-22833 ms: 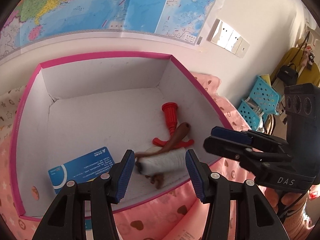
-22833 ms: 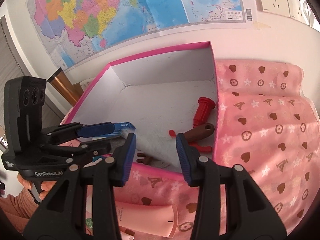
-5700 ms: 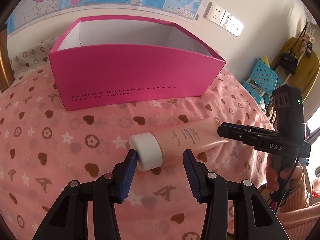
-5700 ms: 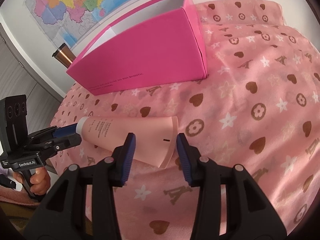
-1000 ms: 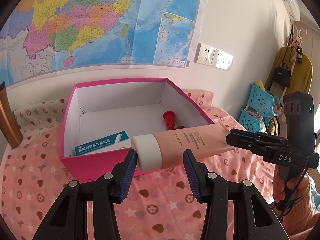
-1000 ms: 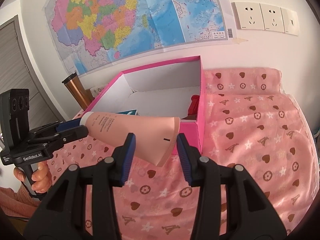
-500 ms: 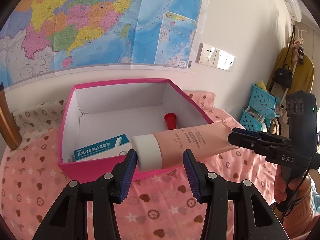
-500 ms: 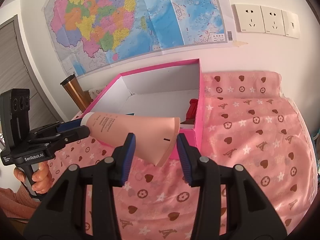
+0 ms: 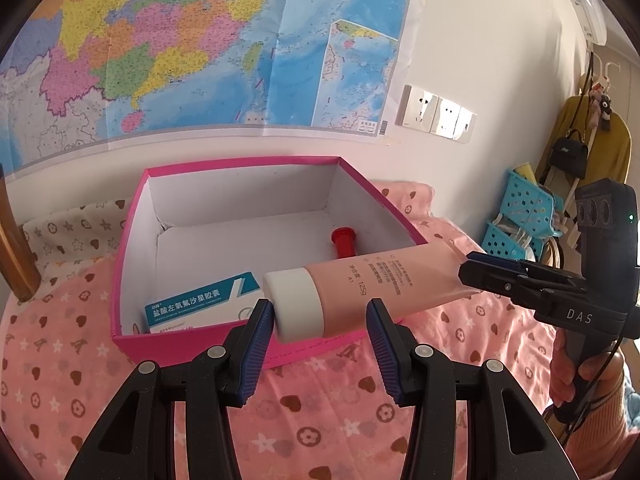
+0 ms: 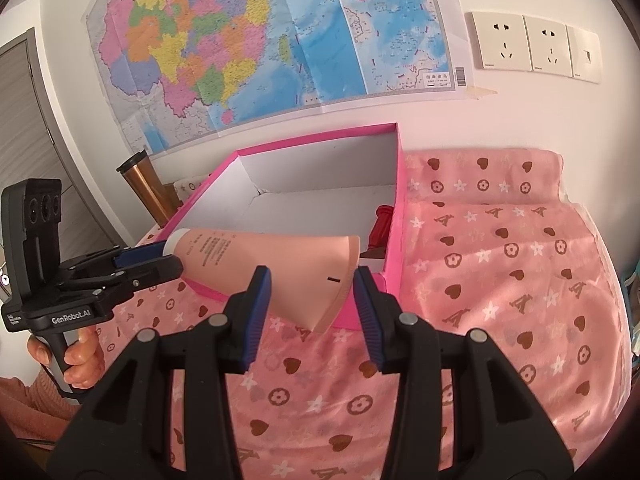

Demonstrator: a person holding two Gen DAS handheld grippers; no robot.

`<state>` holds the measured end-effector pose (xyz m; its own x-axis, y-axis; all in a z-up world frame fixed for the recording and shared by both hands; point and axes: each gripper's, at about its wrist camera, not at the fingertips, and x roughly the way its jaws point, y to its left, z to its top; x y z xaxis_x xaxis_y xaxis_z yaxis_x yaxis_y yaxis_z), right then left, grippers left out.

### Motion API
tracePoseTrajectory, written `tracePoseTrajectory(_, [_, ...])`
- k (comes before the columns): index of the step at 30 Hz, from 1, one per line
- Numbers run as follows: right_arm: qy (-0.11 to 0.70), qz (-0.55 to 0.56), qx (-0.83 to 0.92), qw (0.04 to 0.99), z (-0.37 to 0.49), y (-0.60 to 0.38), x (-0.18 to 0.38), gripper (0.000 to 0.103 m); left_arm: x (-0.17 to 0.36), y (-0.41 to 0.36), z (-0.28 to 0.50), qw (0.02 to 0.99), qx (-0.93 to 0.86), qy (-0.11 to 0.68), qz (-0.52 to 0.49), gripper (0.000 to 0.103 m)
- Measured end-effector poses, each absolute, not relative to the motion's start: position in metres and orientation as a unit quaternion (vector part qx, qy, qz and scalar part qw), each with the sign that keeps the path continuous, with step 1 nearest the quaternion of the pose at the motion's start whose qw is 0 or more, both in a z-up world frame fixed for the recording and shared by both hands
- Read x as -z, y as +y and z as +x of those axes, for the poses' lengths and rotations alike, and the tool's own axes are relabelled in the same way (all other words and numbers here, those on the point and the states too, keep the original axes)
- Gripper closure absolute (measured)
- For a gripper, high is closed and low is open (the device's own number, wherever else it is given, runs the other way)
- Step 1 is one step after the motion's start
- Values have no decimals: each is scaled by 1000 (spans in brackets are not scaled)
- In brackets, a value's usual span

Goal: Organize rigid objects
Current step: 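Carry the peach tube toward the magenta box with the right tool, then lower the peach tube into the magenta box with the right tool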

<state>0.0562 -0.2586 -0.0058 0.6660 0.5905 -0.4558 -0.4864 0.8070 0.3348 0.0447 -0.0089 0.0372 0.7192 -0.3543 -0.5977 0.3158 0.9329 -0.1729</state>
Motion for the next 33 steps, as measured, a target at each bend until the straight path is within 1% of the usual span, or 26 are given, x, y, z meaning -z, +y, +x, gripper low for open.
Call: tracePoseTrajectory(33, [284, 97, -295, 907, 82, -262, 2, 57, -36, -13, 68, 927, 174, 333, -25, 55])
